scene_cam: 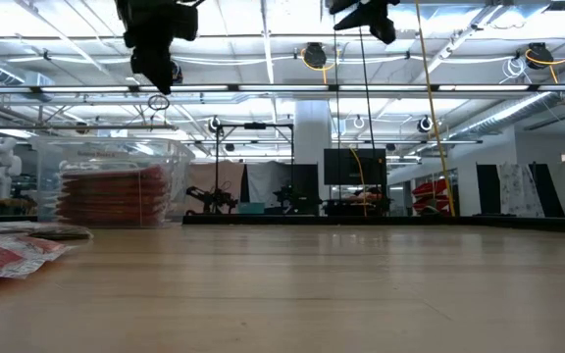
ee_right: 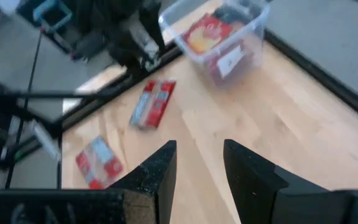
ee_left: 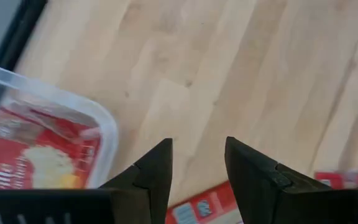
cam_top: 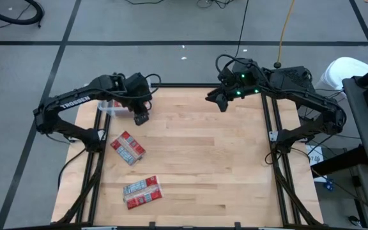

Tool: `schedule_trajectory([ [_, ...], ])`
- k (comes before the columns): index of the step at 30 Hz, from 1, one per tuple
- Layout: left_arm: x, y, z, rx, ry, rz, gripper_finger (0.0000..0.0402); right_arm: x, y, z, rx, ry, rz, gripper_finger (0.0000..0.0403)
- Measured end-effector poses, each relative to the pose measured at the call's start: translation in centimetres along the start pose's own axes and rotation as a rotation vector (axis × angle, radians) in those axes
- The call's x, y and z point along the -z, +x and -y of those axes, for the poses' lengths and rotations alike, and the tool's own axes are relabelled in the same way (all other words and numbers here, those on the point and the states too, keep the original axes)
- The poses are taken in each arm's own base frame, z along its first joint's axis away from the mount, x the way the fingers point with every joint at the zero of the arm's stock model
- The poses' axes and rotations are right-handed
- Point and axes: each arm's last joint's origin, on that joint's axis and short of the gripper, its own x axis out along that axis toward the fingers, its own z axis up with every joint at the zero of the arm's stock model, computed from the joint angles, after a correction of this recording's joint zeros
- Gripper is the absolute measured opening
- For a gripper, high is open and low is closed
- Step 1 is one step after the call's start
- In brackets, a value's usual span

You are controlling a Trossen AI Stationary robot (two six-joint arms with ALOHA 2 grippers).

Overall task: Sort popcorn bags into baskets
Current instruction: Put the popcorn pack into the transparent bin

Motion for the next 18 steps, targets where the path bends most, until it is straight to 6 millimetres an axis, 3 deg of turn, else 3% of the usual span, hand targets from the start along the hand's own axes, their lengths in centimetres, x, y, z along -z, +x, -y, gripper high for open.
schedule_trajectory([
  [7, 0.1, 0.2, 2.9, 0.05, -0.157, 0.001, 0.0152, 0.8, -1.9, -0.3, -0.027, -0.109, -0.048, 0.0125],
  [18, 1.9, 0.7, 9.8, 0.101, -0.431, -0.074, 0.0152, 1.4, -4.4, -1.4, -0.168, -0.113, -0.055, 0.0125],
])
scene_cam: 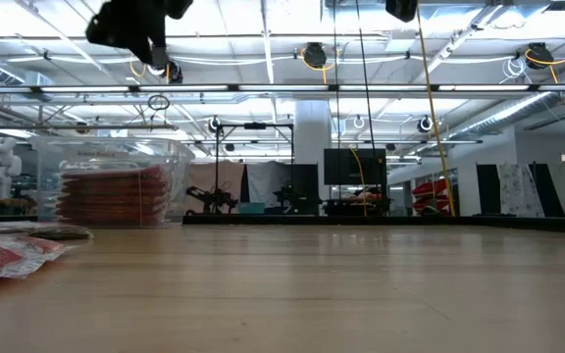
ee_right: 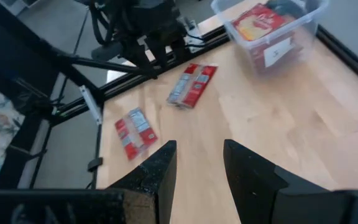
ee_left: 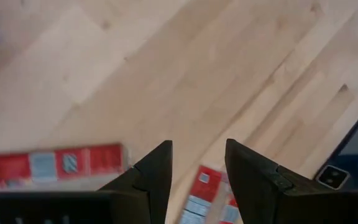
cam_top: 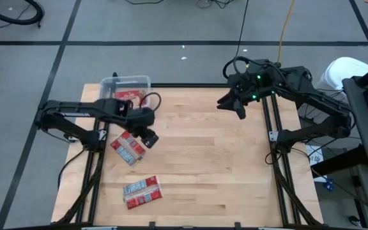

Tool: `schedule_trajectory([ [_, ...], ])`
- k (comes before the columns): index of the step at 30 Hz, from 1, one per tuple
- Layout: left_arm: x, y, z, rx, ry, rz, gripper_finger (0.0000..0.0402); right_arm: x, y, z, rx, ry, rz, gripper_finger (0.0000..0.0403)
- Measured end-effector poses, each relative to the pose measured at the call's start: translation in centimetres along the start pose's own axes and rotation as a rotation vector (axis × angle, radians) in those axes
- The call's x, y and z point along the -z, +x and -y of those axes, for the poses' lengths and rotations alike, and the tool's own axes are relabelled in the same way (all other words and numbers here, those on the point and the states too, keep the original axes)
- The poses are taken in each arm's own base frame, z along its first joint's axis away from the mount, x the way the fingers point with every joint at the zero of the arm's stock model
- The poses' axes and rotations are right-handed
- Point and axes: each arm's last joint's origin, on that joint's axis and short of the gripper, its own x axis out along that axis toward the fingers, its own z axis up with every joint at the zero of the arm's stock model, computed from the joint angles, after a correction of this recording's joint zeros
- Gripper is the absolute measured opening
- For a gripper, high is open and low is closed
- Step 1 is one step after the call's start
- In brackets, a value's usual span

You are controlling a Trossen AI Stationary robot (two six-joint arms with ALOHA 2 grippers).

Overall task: Sort popcorn bags into baskets
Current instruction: Put the popcorn pack into the transparent bin

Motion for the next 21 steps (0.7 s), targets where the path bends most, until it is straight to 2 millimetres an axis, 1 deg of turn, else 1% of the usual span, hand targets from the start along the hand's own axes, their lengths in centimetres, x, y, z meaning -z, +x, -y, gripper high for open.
schedule_trajectory([
  [4, 1.3, 0.5, 1.3, -0.027, -0.095, 0.001, 0.0152, 0.5, -0.5, -0.9, -0.026, -0.005, -0.015, 0.0125],
  [8, 2.2, 1.6, 2.2, -0.049, -0.194, -0.027, 0.0152, 1.3, -0.7, -2.1, -0.061, -0.041, -0.061, 0.0125],
  [11, 3.2, 2.6, 2.5, -0.082, -0.269, -0.056, 0.0152, 1.9, -0.7, -2.8, -0.083, -0.062, -0.098, 0.0125],
  [13, 3.6, 3.4, 2.8, -0.09, -0.359, -0.066, 0.0152, 2.2, -0.7, -3.1, -0.094, -0.085, -0.119, 0.0125],
  [15, 4.3, 3.9, 2.6, -0.138, -0.429, -0.09, 0.0152, 2.4, -0.7, -3.4, -0.103, -0.105, -0.133, 0.0125],
  [19, 4.8, 4.3, 3.1, -0.151, -0.537, -0.108, 0.0152, 2.8, -0.8, -3.6, -0.107, -0.103, -0.17, 0.0125],
  [21, 5.3, 4.5, 3.2, -0.174, -0.556, -0.115, 0.0152, 3.1, -0.9, -3.8, -0.11, -0.09, -0.188, 0.0125],
])
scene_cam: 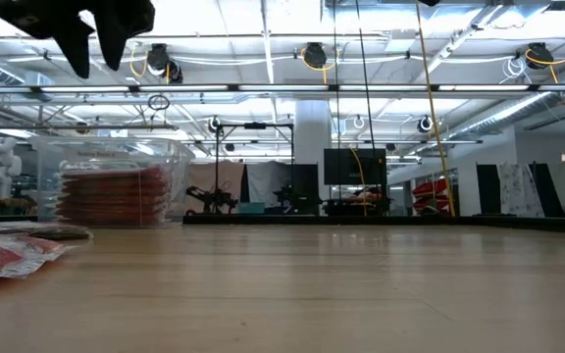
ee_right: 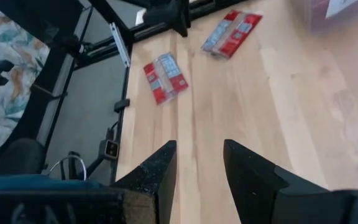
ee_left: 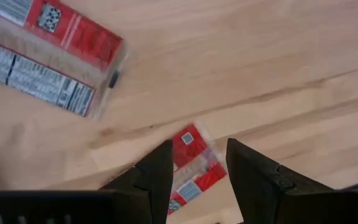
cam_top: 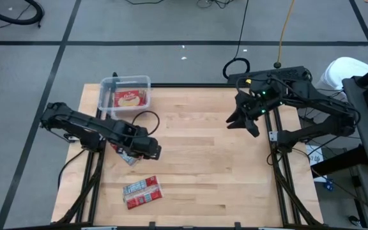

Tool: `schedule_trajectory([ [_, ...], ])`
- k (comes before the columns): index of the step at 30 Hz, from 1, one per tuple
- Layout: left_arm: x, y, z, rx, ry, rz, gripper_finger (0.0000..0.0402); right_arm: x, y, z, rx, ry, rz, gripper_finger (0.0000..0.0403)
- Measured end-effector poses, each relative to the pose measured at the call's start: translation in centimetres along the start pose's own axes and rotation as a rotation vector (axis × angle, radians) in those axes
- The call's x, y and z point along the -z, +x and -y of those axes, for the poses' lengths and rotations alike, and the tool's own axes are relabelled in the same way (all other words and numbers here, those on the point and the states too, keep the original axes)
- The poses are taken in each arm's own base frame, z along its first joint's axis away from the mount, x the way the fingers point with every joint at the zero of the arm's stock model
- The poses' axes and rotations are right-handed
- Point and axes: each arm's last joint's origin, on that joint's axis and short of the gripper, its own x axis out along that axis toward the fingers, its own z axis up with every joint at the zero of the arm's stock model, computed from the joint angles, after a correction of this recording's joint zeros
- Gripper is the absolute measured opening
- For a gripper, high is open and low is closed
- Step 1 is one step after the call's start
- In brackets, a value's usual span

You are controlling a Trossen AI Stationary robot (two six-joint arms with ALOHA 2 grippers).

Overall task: Sort popcorn bags into baskets
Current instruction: Put the popcorn pack into the transparent bin

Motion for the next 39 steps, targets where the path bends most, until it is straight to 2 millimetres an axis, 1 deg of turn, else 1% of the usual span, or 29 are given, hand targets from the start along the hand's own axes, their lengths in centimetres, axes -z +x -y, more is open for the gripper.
schedule_trajectory([
  [2, 0.2, 0.3, 0.2, -0.014, -0.015, 0.002, 0.0152, 0.3, -0.1, -0.2, -0.003, 0.002, -0.015, 0.0125],
  [5, 0.7, 0.9, -0.2, -0.094, -0.044, 0.001, 0.0152, 0.4, -0.2, -0.5, -0.014, -0.027, -0.016, 0.0125],
  [8, 1.0, 1.3, -0.1, -0.127, -0.107, -0.01, 0.0152, 0.4, -0.1, -0.6, -0.014, -0.058, -0.014, 0.0125],
  [10, 1.3, 1.7, -0.4, -0.17, -0.114, -0.005, 0.0152, 0.3, -0.1, -0.5, 0.001, -0.065, -0.008, 0.0125],
  [12, 1.5, 2.2, -0.1, -0.191, -0.108, -0.004, 0.0152, 0.2, 0.0, -0.4, 0.04, -0.067, -0.001, 0.0125],
  [16, 1.8, 4.0, -0.4, -0.223, -0.044, -0.014, 0.0157, 0.1, 0.3, 0.0, 0.113, -0.066, 0.021, 0.0125],
  [18, 1.7, 5.0, -0.6, -0.224, -0.042, -0.017, 0.0165, 0.2, 0.6, 0.2, 0.114, -0.033, 0.022, 0.0125],
  [20, 1.6, 5.9, -1.2, -0.267, -0.027, -0.011, 0.0178, 0.0, 0.9, 0.2, 0.104, 0.025, 0.049, 0.0125],
  [24, 1.4, 7.5, -2.0, -0.319, -0.004, -0.004, 0.0213, -0.7, 1.1, -0.1, 0.014, 0.142, 0.121, 0.0125],
  [27, 1.2, 8.3, -2.7, -0.329, 0.037, 0.009, 0.0241, -1.5, 1.0, -0.5, -0.045, 0.178, 0.189, 0.0125],
  [30, 1.0, 9.6, -3.4, -0.351, 0.079, 0.052, 0.0258, -2.2, 0.9, -0.8, -0.075, 0.191, 0.257, 0.0125],
  [32, 0.8, 10.1, -4.0, -0.358, 0.122, 0.088, 0.0262, -2.5, 0.8, -0.9, -0.092, 0.197, 0.291, 0.0125],
  [35, 0.6, 11.1, -4.0, -0.313, 0.207, 0.141, 0.0263, -2.9, 0.7, -1.0, -0.099, 0.22, 0.326, 0.0125],
  [37, 0.5, 11.4, -4.3, -0.318, 0.253, 0.155, 0.0259, -3.0, 0.8, -1.0, -0.089, 0.238, 0.342, 0.0125],
  [39, 0.4, 12.2, -4.6, -0.315, 0.304, 0.166, 0.0252, -3.1, 0.9, -1.1, -0.078, 0.244, 0.356, 0.0125],
])
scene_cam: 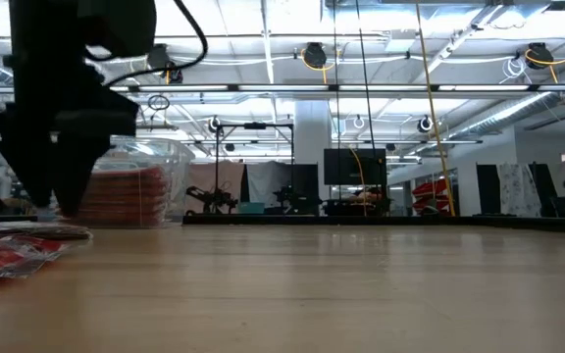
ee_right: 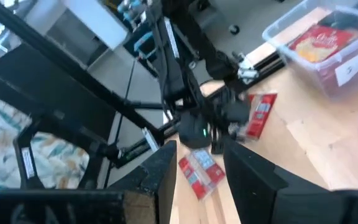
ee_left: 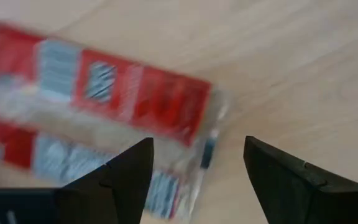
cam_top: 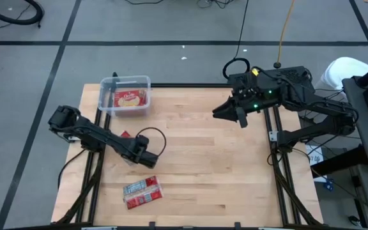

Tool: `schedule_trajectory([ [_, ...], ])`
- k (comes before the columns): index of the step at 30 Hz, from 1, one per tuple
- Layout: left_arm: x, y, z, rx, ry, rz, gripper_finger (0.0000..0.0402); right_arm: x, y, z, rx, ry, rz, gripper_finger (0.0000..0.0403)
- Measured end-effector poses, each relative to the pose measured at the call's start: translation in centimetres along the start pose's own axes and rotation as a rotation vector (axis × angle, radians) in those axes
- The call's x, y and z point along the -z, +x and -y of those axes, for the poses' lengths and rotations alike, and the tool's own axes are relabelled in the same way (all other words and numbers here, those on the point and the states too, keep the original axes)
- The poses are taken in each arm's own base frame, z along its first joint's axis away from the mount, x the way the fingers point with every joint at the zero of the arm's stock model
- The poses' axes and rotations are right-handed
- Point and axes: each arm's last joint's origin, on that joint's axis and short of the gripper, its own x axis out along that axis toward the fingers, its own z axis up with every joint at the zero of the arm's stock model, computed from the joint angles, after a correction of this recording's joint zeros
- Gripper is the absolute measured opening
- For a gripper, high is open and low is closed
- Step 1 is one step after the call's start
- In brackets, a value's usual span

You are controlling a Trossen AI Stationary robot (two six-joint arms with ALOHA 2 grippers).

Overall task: Sort popcorn bags into baskets
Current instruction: Put the popcorn pack into the transparent bin

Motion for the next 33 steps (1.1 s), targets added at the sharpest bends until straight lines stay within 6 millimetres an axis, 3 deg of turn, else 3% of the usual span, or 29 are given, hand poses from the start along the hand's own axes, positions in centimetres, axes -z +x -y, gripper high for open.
schedule_trajectory([
  [15, 0.8, 3.5, -1.6, -0.008, 0.082, 0.015, 0.0188, 0.3, 0.3, -0.7, 0.033, 0.014, 0.046, 0.0125],
  [19, 0.8, 3.7, -1.6, -0.009, 0.153, 0.021, 0.0138, 0.3, 0.5, -0.6, 0.036, 0.014, 0.041, 0.0125],
  [23, 0.8, 3.7, -1.6, -0.014, 0.215, 0.032, 0.0058, 0.3, 0.7, -0.6, 0.037, 0.004, 0.04, 0.0125],
  [26, 0.7, 3.3, -1.5, -0.01, 0.241, 0.033, 0.0013, 0.3, 0.7, -0.5, 0.039, 0.0, 0.038, 0.0125],
  [33, -0.1, -0.5, -0.6, 0.092, 0.278, 0.038, 0.0005, 0.3, 0.9, -0.5, 0.044, -0.029, 0.034, 0.0125],
])
